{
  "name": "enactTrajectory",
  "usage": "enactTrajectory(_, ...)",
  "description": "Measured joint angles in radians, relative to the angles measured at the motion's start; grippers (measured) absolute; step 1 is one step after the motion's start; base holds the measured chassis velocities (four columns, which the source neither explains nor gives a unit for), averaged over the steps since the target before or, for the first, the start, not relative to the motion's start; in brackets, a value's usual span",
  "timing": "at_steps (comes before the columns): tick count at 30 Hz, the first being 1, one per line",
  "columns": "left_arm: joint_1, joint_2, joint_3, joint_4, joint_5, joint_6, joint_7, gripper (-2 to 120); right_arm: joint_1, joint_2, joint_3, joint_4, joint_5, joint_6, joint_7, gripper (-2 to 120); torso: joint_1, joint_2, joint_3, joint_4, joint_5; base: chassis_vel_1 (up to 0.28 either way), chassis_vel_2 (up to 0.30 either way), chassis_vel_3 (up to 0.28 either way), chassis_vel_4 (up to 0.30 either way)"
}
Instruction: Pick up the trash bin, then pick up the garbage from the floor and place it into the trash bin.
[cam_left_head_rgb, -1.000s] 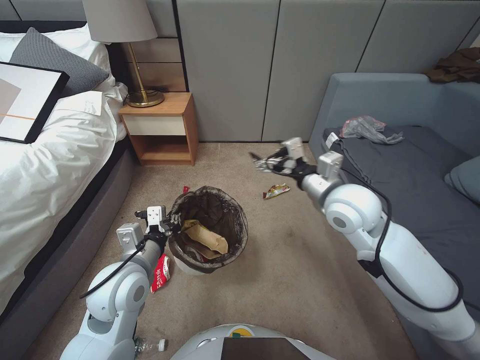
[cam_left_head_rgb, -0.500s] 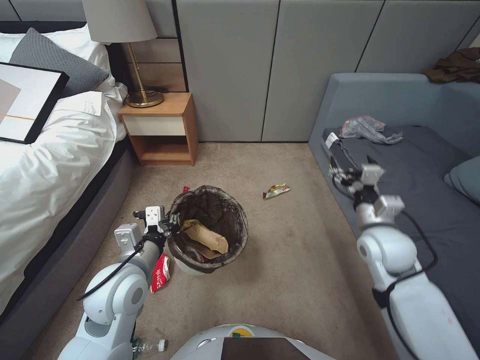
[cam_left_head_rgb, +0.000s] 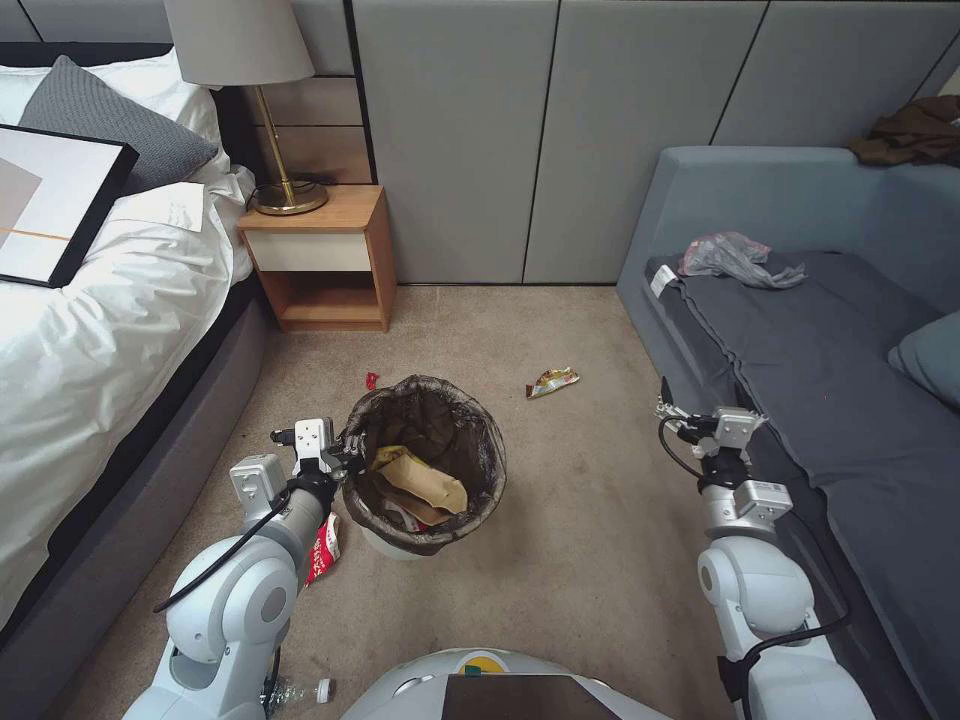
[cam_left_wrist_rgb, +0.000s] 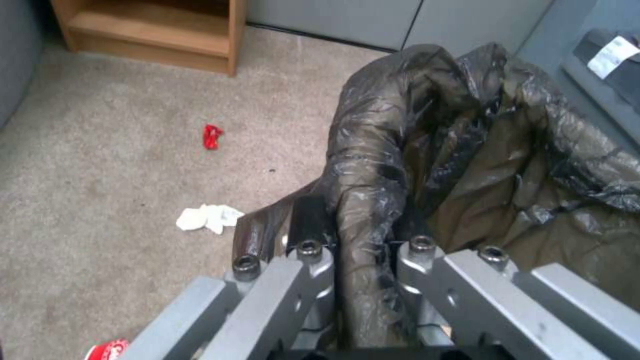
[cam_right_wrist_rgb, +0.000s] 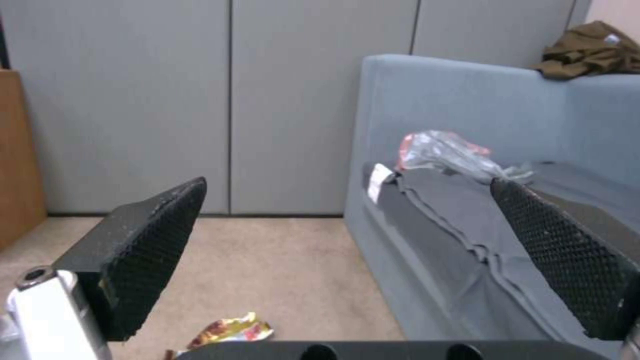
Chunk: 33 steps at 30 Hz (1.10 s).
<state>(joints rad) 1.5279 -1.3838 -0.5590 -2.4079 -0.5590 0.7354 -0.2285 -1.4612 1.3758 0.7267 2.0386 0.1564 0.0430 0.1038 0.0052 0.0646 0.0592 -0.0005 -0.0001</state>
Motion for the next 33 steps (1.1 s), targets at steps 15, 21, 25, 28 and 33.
enactTrajectory(15, 0.006, -0.004, -0.011, -0.010, 0.015, 0.000, 0.010, 5, 0.030, 0.002, -0.050, -0.008, -0.001, -0.013, 0.009, 100, 0.000, 0.000, 0.000, 0.0000, 0.0001, 0.000, 0.000, 0.000, 0.000)
enactTrajectory(21, 0.004, -0.004, -0.017, -0.010, 0.021, 0.000, 0.018, 5, 0.037, 0.000, -0.061, -0.014, -0.001, -0.014, 0.009, 100, 0.000, 0.000, 0.000, 0.0001, 0.0002, -0.058, 0.086, 0.069, -0.068)
enactTrajectory(25, 0.004, -0.004, -0.018, -0.010, 0.025, 0.000, 0.023, 5, 0.038, 0.000, -0.065, -0.014, 0.005, -0.015, 0.008, 100, 0.000, 0.000, 0.000, 0.0001, 0.0002, -0.082, 0.080, 0.080, -0.079)
enactTrajectory(28, 0.003, -0.005, -0.018, -0.010, 0.026, 0.000, 0.024, 5, 0.043, -0.001, -0.067, -0.013, 0.007, -0.017, 0.008, 100, 0.000, 0.000, 0.000, 0.0001, 0.0002, -0.074, 0.066, 0.074, -0.057)
enactTrajectory(33, -0.001, -0.005, -0.018, -0.009, 0.027, 0.000, 0.024, 5, 0.049, -0.006, -0.068, -0.013, 0.009, -0.020, 0.007, 100, 0.000, 0.000, 0.000, 0.0001, 0.0002, -0.064, 0.067, 0.065, -0.056)
